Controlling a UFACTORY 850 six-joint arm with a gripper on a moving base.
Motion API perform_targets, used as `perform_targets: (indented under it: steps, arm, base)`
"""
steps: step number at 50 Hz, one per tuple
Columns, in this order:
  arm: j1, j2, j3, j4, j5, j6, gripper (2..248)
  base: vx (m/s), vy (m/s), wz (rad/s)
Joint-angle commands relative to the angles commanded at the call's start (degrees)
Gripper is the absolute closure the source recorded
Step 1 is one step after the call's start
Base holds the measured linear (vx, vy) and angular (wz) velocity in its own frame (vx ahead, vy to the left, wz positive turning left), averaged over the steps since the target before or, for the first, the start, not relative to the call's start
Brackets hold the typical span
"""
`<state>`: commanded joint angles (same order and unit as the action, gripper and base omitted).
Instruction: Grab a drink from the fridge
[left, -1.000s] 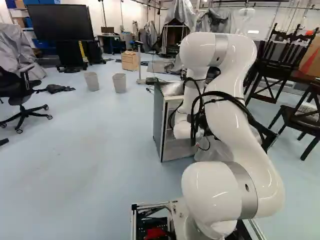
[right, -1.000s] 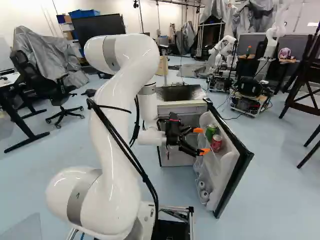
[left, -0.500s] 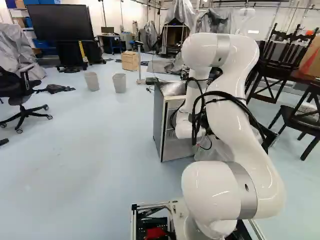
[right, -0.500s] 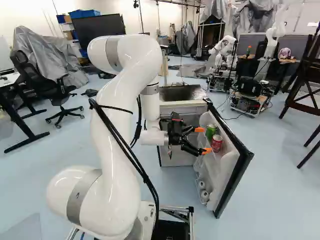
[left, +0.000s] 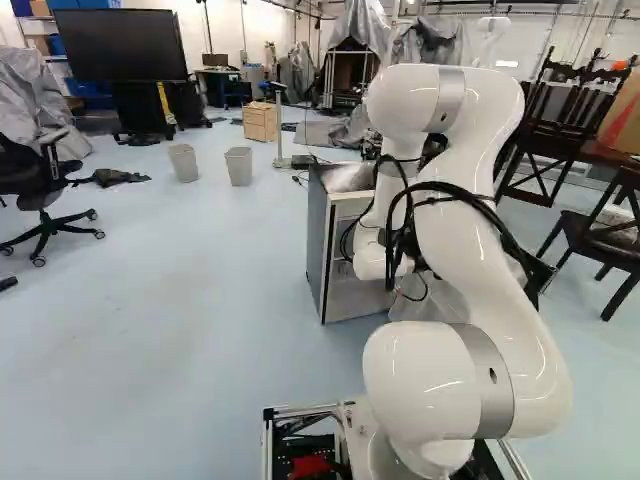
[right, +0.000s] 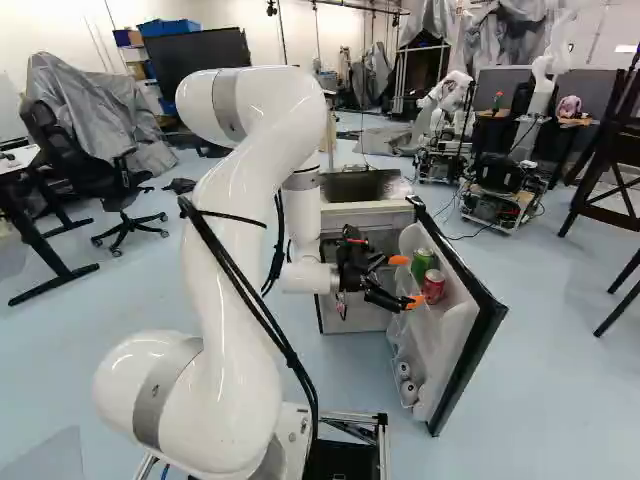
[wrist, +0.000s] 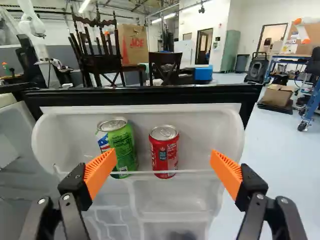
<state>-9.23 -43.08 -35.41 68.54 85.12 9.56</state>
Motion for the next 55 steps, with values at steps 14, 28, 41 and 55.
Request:
perform_targets:
  steps: [14,28,41,55]
  arm:
    - [-0.81,0.12,0.29,-2.54,-0.49,0.0,3]
    - [-1.72,0.0,0.01,-5.09,-0.99,0.0,3]
    - [-2.59,-0.01,-0.02,-7.1,-1.41,0.0,3]
    - [-3.76,0.06,0.14,-7.42,-1.48,0.0,3]
  base:
    - [0.0,0.0,0.0]
    - [0.0,0.0,0.0]
    - [0.0,0.0,0.0]
    - [0.0,0.0,0.0]
